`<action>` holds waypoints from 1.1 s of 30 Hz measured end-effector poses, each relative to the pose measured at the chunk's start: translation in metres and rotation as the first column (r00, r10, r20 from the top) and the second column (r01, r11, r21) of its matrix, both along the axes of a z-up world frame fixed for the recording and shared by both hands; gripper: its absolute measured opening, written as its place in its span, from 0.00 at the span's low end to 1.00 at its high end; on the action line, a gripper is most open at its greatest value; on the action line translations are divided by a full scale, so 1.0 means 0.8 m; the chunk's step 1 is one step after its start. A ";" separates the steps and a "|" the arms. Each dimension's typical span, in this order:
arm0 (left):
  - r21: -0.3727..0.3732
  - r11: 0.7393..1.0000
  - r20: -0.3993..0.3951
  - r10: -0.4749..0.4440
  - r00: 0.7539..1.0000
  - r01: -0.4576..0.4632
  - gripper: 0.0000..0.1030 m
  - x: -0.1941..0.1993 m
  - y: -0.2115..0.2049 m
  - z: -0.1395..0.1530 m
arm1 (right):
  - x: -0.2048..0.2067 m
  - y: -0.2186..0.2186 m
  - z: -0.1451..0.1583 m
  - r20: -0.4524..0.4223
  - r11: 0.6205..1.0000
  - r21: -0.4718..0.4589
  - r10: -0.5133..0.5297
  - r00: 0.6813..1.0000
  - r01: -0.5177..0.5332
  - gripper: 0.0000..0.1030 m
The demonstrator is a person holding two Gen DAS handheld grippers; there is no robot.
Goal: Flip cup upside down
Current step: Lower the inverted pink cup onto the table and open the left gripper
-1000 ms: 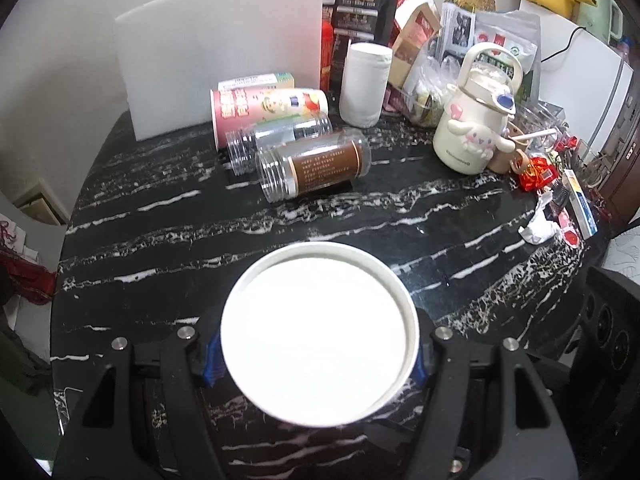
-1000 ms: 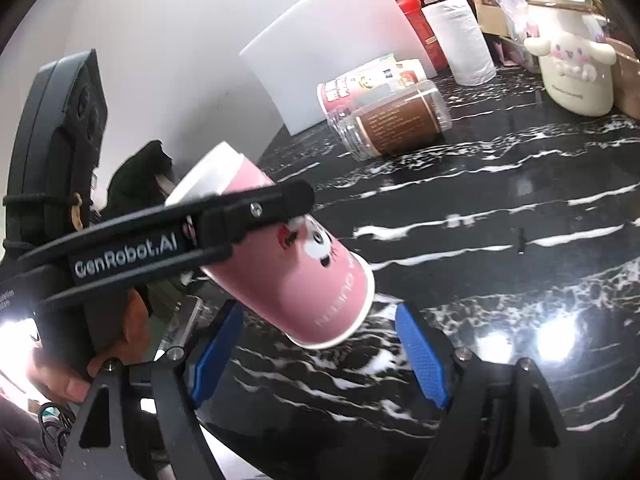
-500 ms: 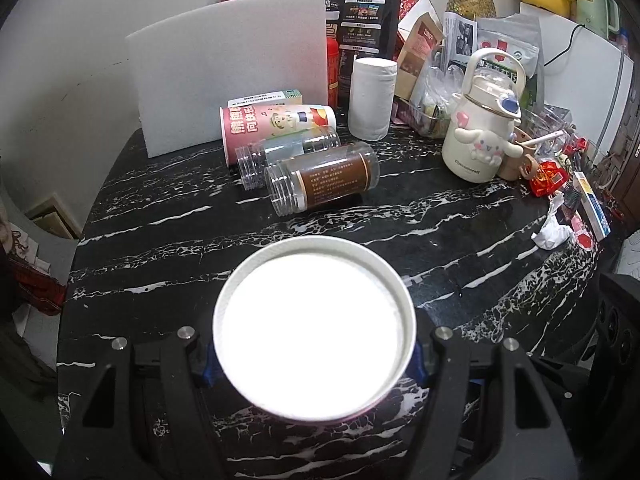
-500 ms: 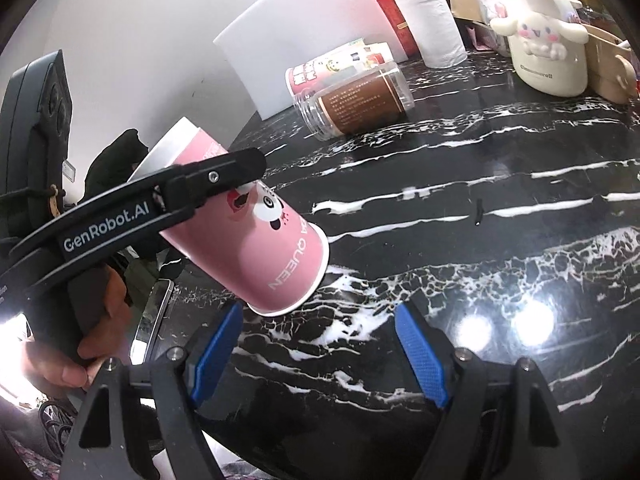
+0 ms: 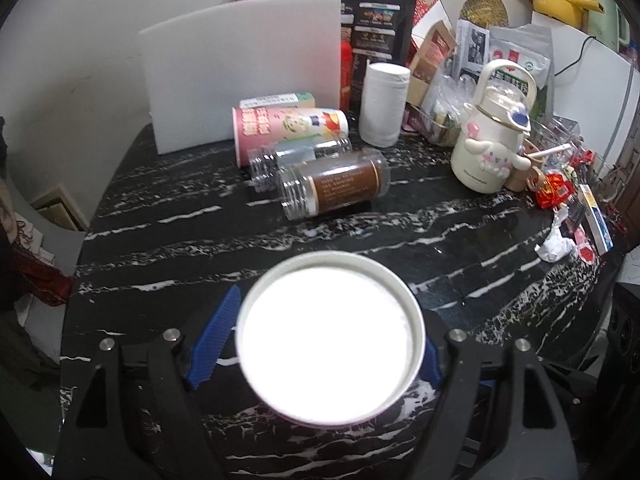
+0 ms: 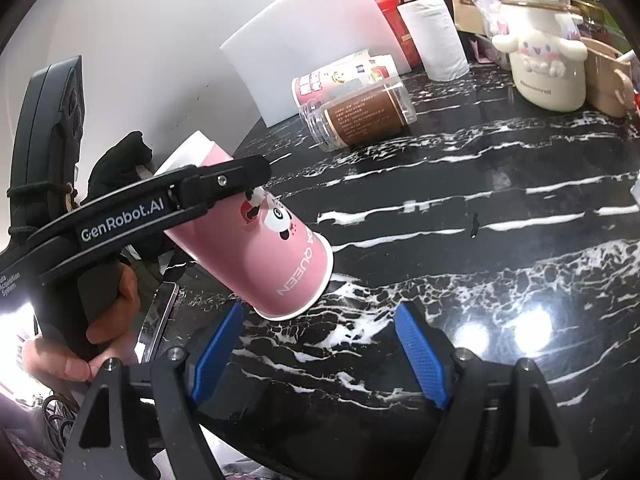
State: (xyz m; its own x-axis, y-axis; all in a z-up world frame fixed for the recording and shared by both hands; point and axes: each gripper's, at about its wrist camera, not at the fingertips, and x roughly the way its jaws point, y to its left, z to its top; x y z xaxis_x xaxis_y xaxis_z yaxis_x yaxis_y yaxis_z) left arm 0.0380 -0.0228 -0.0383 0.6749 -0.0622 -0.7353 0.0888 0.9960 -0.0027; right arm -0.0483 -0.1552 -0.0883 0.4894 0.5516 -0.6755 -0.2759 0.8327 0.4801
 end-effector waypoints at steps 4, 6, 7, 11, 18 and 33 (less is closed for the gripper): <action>-0.003 1.000 0.016 0.013 1.000 -0.013 0.79 -0.002 0.007 0.015 | -0.004 -0.003 0.008 0.015 1.000 -0.020 -0.003 1.000 0.004 0.77; -0.006 1.000 0.026 0.018 0.999 -0.018 0.79 -0.006 0.010 0.025 | -0.005 -0.004 0.013 0.023 1.000 -0.031 -0.003 1.000 0.004 0.77; -0.006 1.000 0.029 0.020 0.999 -0.020 0.79 -0.008 0.012 0.030 | -0.007 -0.005 0.019 0.035 0.999 -0.042 0.000 0.999 0.001 0.78; -0.022 0.999 0.048 0.025 0.999 -0.024 0.80 -0.023 0.021 0.056 | -0.013 -0.002 0.041 0.092 0.994 -0.108 0.019 0.996 -0.009 0.78; 0.012 0.998 0.122 0.064 0.991 -0.066 0.83 -0.058 0.035 0.104 | -0.019 0.005 0.085 0.164 0.984 -0.175 0.048 0.985 -0.019 0.79; -0.007 0.991 0.101 0.133 0.986 -0.133 0.84 -0.123 0.071 0.146 | -0.030 0.028 0.149 0.235 0.968 -0.247 0.092 0.968 -0.032 0.80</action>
